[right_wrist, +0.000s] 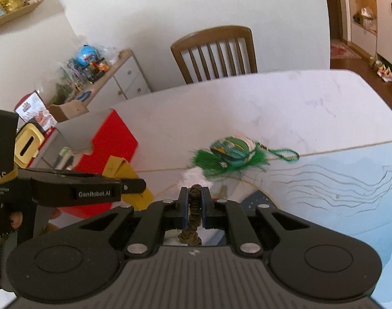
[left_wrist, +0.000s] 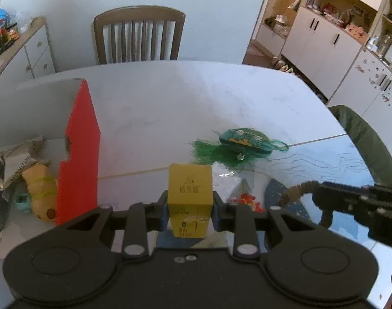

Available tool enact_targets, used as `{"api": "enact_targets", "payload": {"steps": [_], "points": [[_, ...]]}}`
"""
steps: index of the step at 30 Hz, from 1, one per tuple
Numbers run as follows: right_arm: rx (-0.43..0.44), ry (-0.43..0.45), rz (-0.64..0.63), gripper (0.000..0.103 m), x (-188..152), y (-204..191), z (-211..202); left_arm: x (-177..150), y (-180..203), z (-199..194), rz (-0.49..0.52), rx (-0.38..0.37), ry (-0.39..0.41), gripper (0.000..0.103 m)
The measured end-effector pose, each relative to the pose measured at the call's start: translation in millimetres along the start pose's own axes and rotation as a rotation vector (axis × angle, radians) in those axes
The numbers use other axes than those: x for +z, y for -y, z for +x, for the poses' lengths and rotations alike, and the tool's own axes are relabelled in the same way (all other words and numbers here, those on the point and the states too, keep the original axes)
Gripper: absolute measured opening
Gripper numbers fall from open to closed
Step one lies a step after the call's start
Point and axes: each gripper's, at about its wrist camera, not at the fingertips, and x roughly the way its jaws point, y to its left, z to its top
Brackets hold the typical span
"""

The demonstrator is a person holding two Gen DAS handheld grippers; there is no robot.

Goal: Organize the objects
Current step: 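Carry the yellow box and bracelet into the box and open both grippers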

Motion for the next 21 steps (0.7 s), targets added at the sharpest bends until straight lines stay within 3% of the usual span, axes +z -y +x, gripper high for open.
{"api": "enact_targets", "payload": {"steps": [13,21], "points": [[0.017,0.061,-0.01,0.009,10,-44,-35,-7,-26,-62,0.013,-0.066,0.032,0.029],[0.035,0.08,-0.029,0.009,18,-92,-32,-8,-70,-90,-0.015,-0.06,0.045,0.029]]}}
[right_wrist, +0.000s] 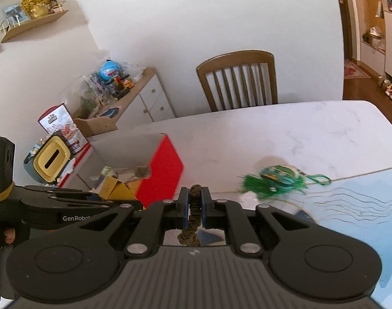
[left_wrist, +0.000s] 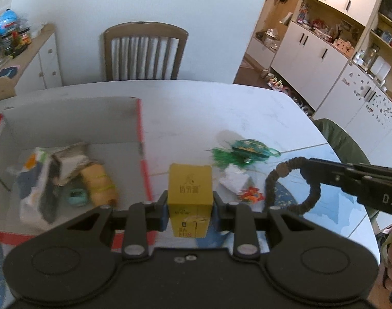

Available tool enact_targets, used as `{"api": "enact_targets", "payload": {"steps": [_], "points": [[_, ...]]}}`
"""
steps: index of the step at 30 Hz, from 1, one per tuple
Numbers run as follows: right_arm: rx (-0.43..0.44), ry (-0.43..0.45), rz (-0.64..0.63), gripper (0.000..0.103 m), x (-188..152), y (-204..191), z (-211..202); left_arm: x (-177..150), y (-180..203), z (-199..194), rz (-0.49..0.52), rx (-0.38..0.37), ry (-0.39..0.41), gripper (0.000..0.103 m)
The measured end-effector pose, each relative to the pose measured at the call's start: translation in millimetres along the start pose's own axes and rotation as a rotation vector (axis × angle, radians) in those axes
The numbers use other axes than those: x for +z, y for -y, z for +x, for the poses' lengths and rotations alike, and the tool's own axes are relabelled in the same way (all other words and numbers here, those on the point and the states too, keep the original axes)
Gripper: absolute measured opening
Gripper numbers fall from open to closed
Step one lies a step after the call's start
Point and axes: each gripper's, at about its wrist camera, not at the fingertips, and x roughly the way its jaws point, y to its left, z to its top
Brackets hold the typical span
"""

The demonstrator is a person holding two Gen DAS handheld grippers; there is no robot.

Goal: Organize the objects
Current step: 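Carry the yellow box and bracelet into the box and open both grippers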

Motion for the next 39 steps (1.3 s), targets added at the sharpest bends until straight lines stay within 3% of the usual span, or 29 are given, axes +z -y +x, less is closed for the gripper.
{"api": "enact_targets", "payload": {"steps": [18,30,39], "points": [[0.045,0.023,-0.094,0.009,22,-118,55,13,-123,-42,-0.057,0.106,0.03,0.029],[0.026,-0.051,-0.14,0.009,9,-162,123,14,-193,-23,-0.062,0.244,-0.024,0.029],[0.006,-0.138,-0.161,0.009,-6,-173,170,15,-201,7,0.011,0.293,-0.098,0.029]]}}
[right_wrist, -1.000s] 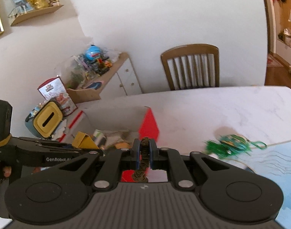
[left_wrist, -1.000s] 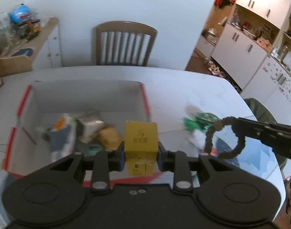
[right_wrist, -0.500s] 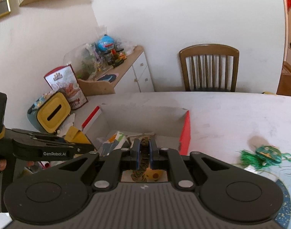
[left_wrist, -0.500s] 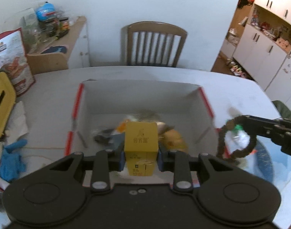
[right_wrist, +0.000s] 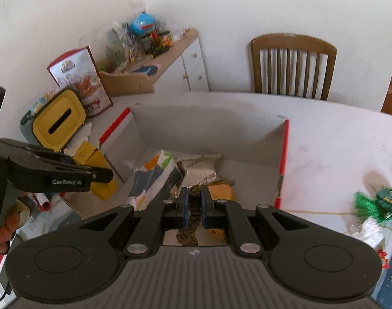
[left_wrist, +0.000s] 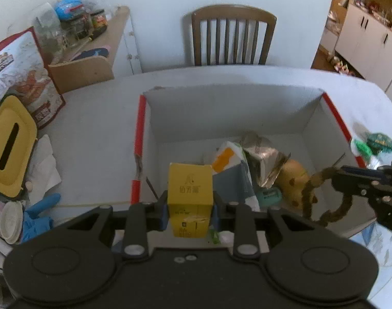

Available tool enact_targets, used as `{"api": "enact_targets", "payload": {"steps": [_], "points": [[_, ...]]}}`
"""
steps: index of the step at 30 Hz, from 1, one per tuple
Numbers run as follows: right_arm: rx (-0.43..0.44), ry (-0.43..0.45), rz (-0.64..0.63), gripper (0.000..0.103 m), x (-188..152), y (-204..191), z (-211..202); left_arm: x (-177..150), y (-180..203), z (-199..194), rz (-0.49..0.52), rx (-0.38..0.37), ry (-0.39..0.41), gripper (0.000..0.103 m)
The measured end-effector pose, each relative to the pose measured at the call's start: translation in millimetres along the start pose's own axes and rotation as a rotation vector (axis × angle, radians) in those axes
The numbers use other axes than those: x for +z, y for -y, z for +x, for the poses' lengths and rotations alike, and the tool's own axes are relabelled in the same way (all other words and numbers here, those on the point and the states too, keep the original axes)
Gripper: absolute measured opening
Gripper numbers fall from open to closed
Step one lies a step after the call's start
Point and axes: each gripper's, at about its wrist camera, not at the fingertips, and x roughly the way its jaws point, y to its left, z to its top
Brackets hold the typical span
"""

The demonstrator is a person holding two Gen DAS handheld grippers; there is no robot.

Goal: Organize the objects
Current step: 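Carry the yellow box and bracelet into the box and open both grippers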

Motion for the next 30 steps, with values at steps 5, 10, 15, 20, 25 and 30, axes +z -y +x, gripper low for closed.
{"api": "enact_targets", "payload": {"steps": [5,10,15,20,25,30], "points": [[0.008,-0.042,-0.012,0.009,-5,-5,18,-5,12,13,0.054,0.002,-0.031,0.029],[0.002,-0.078,-0.038,0.009,-10,-8,31,-7,18,24,0.073,0.005,-0.059,0.029],[-0.012,-0.119,-0.043,0.009,-11,-6,45,-7,16,33,0.066,0.006,-0.089,0.029],[-0.017,-0.162,-0.027,0.009,-16,-1,56,-8,14,39,0.06,0.008,-0.114,0.029],[-0.003,-0.178,-0.012,0.009,-18,1,59,-11,13,48,0.049,-0.004,-0.155,0.03],[0.012,-0.178,-0.021,0.01,-19,0,55,-10,14,50,0.05,-0.001,-0.163,0.03]]}}
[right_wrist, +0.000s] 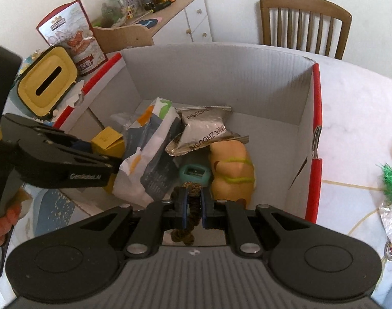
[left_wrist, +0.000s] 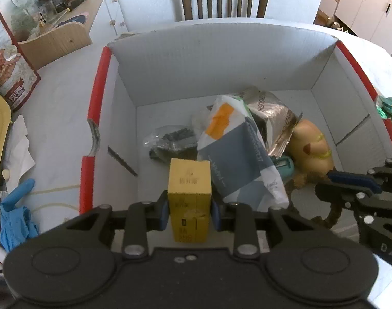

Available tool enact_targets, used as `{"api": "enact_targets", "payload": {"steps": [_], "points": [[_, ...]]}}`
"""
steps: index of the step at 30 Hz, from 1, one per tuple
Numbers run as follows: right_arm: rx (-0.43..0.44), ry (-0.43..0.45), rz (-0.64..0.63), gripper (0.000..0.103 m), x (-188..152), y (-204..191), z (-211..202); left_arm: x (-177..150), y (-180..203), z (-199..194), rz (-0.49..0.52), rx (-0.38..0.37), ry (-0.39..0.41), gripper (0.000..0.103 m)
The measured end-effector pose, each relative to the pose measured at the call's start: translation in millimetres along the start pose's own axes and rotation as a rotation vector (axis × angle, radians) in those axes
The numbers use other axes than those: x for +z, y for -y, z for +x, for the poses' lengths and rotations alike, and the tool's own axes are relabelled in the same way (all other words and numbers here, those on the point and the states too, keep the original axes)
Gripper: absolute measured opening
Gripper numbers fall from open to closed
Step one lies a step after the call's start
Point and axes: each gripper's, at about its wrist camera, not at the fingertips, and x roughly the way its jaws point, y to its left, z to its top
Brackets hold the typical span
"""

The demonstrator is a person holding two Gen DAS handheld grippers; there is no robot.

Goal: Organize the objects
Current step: 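Carry the yellow box and bracelet into the box and open both grippers, then withdraw both grippers from the box back toward the pile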

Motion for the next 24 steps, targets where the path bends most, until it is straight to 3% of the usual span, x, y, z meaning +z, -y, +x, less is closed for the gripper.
{"api": "enact_targets", "payload": {"steps": [13,15,16,24], "points": [[0.011,0.036,-0.027,0.014,-7,-6,-22,-1,3,-16,-0.009,-0.015,0.048,0.047],[0.015,0.048,-0.027,0.014,-7,-7,-28,-3,4,-23,-0.01,-0.009,0.066,0.06],[0.018,0.055,-0.024,0.015,-7,-7,-31,-4,5,-27,-0.013,-0.005,0.082,0.062],[0.041,0.11,0.018,0.015,-12,0,-56,-17,14,-54,-0.027,-0.018,0.162,0.063]]}}
